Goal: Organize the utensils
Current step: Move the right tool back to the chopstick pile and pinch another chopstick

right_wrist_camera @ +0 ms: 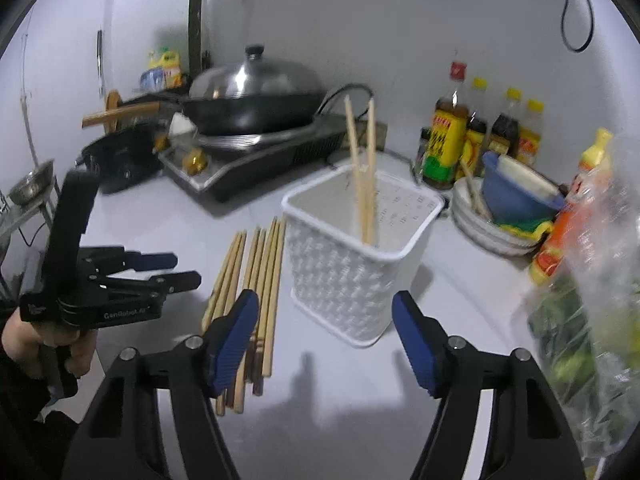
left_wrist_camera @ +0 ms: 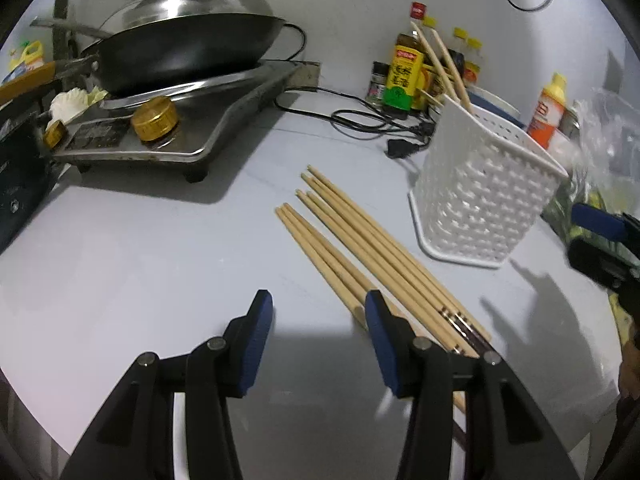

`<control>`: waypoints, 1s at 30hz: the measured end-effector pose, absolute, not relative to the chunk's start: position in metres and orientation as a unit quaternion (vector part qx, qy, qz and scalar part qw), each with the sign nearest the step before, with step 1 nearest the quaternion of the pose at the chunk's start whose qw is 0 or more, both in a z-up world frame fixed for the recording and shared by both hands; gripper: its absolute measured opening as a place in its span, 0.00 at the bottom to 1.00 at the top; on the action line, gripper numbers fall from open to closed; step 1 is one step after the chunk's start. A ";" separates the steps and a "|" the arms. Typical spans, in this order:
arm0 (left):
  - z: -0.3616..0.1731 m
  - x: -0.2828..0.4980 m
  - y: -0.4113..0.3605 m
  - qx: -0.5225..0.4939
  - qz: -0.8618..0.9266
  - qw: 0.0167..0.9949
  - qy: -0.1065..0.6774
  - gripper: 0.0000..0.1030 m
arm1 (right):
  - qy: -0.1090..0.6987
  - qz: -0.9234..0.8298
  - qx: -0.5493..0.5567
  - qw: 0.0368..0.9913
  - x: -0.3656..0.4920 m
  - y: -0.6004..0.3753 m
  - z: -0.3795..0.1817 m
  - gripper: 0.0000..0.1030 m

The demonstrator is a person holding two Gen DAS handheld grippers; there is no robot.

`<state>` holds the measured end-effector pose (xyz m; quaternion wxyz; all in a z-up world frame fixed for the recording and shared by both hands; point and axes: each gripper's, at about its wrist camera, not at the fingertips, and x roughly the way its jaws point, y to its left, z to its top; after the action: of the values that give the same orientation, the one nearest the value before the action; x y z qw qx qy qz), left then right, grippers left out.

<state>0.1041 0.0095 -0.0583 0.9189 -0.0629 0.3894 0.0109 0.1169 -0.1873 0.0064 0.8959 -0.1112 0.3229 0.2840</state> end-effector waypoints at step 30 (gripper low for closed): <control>-0.056 0.101 -0.007 -0.009 -0.010 0.916 0.401 0.51 | 0.433 0.312 -0.107 0.839 0.153 -0.131 -0.073 0.17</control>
<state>0.1009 -0.0066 -0.0564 0.9160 -0.0089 0.4009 -0.0100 0.1535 -0.1314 -0.0732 0.8390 -0.1068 0.4326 0.3125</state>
